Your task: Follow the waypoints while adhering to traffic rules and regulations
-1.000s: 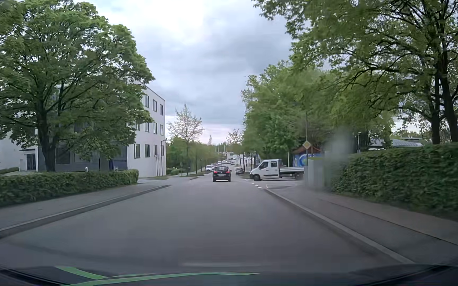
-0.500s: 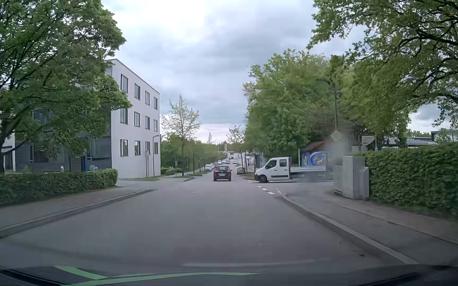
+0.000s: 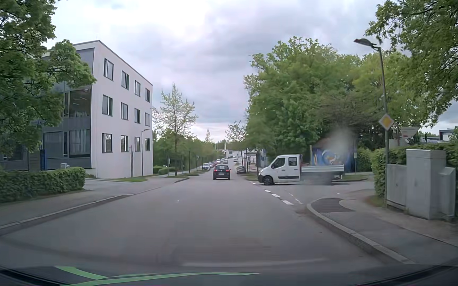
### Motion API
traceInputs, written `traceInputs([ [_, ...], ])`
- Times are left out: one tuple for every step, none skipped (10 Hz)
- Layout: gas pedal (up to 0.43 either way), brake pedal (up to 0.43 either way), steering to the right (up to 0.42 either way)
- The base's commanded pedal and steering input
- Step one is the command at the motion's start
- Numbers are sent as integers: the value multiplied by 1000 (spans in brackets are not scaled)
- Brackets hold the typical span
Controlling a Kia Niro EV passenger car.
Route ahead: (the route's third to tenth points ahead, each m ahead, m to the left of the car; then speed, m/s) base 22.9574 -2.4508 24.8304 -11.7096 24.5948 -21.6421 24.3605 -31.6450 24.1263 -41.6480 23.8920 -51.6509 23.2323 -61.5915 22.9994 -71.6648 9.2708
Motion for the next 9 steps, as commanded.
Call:
traceInputs([
  [0, 329, 14],
  [0, 329, 21],
  [0, 323, 30],
  [0, 317, 37],
  [0, 317, 48],
  [0, 317, 64],
  [0, 311, 84],
  [0, 311, 103],
  [0, 305, 135],
])
